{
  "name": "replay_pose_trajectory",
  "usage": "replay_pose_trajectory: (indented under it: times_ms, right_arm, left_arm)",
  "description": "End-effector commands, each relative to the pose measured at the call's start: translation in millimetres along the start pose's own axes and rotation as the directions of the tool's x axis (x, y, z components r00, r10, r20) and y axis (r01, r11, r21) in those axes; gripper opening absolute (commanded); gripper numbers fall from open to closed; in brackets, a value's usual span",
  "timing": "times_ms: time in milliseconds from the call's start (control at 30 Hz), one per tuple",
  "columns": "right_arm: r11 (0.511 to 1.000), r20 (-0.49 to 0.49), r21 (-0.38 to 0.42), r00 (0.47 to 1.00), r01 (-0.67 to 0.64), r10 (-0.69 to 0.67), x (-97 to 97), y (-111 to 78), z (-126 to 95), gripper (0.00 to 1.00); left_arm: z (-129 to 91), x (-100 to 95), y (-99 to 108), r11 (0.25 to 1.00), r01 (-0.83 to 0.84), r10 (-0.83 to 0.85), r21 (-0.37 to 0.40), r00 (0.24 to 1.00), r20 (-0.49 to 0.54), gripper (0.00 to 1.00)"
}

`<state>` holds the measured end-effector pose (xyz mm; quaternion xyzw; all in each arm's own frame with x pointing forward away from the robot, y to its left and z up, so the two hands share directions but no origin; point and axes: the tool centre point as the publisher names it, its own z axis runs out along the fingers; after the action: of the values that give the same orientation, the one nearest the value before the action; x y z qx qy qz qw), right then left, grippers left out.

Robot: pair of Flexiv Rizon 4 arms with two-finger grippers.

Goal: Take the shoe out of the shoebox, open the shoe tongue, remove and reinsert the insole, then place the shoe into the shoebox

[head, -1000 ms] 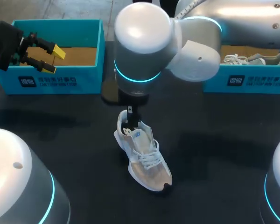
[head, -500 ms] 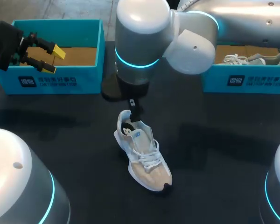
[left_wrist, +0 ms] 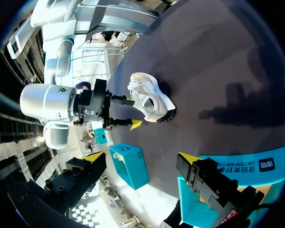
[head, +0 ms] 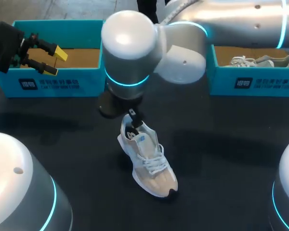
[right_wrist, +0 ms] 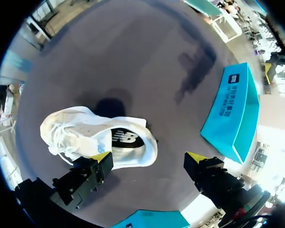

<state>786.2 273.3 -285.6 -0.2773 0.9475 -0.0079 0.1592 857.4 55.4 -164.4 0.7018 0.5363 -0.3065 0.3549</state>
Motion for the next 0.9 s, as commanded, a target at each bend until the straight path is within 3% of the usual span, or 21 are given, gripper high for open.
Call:
replay_pose_trajectory:
  times_ms: [33, 400, 900]
  right_arm:
    - [1.000, -0.013, 0.001, 1.000, 0.019, -0.019, -8.9, 2.2, 14.6, 1.00]
    - [0.997, -0.040, -0.051, 0.998, 0.051, -0.053, -12.9, -7.3, 43.2, 1.00]
    - [0.992, -0.066, -0.099, 0.994, 0.082, -0.089, -14.1, -3.4, 74.0, 1.00]
  left_arm:
    - [0.0, -0.3, -0.7, 1.000, -0.001, 0.001, -0.001, 1.000, -0.002, 1.00]
    - [0.0, -0.3, -0.7, 1.000, -0.001, 0.001, -0.001, 1.000, -0.002, 1.00]
    - [0.0, -0.3, -0.7, 1.000, -0.001, 0.001, -0.001, 1.000, -0.002, 1.00]
